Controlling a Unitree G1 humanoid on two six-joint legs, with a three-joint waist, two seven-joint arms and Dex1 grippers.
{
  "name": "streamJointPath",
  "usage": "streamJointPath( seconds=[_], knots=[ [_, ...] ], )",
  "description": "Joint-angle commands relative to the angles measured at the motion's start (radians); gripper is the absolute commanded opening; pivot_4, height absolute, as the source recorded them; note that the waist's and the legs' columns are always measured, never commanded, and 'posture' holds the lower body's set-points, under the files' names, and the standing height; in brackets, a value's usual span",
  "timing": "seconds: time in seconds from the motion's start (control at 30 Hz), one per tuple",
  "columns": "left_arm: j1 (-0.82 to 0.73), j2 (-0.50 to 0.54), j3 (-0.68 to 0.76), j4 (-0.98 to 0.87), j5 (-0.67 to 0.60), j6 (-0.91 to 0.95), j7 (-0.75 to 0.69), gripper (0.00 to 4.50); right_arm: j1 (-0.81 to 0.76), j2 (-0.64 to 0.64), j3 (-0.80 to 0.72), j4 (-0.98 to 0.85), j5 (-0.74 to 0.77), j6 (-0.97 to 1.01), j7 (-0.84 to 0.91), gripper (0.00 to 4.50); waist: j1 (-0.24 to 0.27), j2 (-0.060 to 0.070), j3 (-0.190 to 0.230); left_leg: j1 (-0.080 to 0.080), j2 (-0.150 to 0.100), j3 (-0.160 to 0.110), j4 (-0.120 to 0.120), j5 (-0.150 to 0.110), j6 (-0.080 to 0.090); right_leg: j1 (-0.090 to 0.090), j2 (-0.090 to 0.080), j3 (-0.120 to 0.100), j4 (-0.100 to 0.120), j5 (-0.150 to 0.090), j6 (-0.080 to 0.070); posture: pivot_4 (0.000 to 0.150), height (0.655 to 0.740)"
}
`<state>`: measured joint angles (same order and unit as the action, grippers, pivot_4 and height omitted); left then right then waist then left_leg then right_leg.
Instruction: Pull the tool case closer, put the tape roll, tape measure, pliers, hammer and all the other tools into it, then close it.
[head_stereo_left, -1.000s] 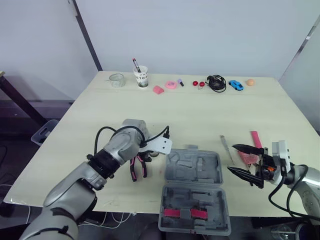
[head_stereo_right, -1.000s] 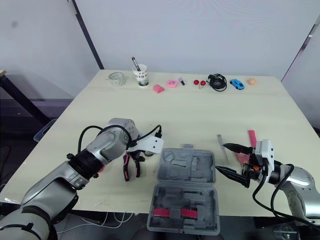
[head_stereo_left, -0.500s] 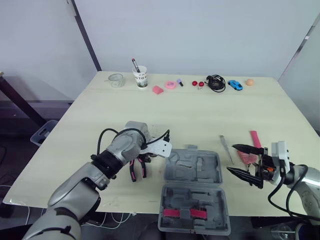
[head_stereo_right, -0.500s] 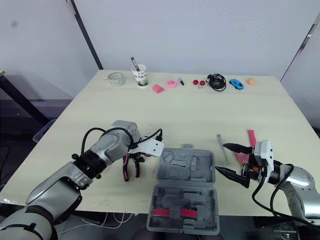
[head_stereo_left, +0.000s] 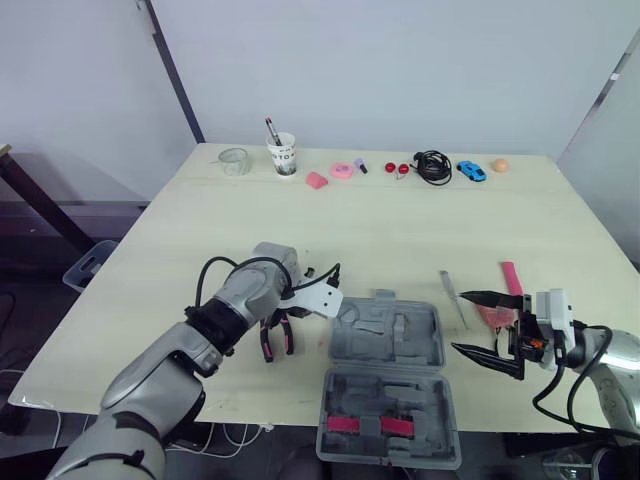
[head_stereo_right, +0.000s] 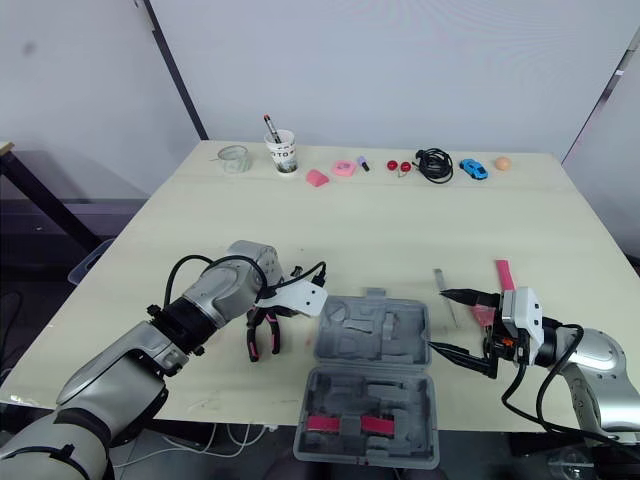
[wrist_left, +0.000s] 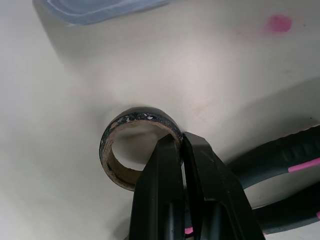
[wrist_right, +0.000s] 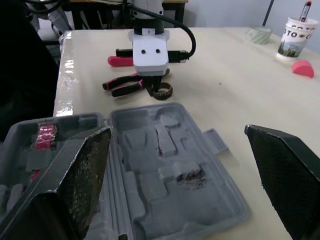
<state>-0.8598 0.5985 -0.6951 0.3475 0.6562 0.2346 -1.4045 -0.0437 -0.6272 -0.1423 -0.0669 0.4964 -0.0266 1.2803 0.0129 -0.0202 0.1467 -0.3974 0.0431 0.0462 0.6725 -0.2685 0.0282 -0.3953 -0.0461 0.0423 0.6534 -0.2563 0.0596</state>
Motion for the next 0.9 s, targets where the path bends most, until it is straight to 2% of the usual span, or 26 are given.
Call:
streamJointPath(
  seconds=[0.03, 0.23, 0.4, 0.63, 0.9],
  knots=[
    [-0.026, 0.026, 0.021, -0.074, -0.010, 0.003, -0.070, 0.05, 0.000, -0.016, -0.015, -0.013, 0.013, -0.013, 0.006, 4.50, 0.000, 0.000, 0.000, 0.000, 0.000, 0.000, 0.000, 0.000, 0.000, 0.000, 0.000, 0.000, 0.000, 0.000, 0.000, 0.150, 0.7400],
    [-0.069, 0.030, 0.078, -0.173, -0.081, 0.023, -0.153, 0.05, 0.005, -0.020, -0.019, -0.008, 0.015, -0.012, 0.005, 4.50, 0.001, 0.000, 0.000, 0.000, 0.000, 0.000, 0.000, 0.000, 0.000, 0.000, 0.000, 0.000, 0.000, 0.000, 0.000, 0.150, 0.7400],
    [-0.089, -0.020, 0.108, -0.209, -0.181, 0.081, -0.181, 0.05, 0.019, -0.035, -0.036, -0.004, 0.018, -0.012, 0.002, 4.50, 0.000, 0.000, 0.000, 0.000, 0.000, 0.000, 0.000, 0.000, 0.000, 0.000, 0.000, 0.000, 0.000, 0.000, 0.000, 0.150, 0.7400],
    [-0.081, -0.098, 0.081, -0.156, -0.251, 0.111, -0.167, 0.05, 0.052, -0.039, -0.061, -0.017, 0.024, -0.010, -0.019, 4.50, -0.003, 0.000, 0.000, 0.000, 0.000, 0.000, 0.001, 0.000, 0.000, 0.000, 0.000, 0.000, 0.002, 0.000, 0.000, 0.150, 0.7400],
    [-0.138, -0.162, 0.082, 0.017, -0.321, 0.112, -0.178, 0.05, 0.072, -0.057, -0.075, -0.023, 0.032, -0.010, -0.023, 4.50, -0.002, 0.000, 0.000, 0.000, 0.000, 0.000, 0.001, 0.000, 0.000, 0.000, 0.000, 0.001, 0.002, 0.000, 0.000, 0.150, 0.7400]
  ],
)
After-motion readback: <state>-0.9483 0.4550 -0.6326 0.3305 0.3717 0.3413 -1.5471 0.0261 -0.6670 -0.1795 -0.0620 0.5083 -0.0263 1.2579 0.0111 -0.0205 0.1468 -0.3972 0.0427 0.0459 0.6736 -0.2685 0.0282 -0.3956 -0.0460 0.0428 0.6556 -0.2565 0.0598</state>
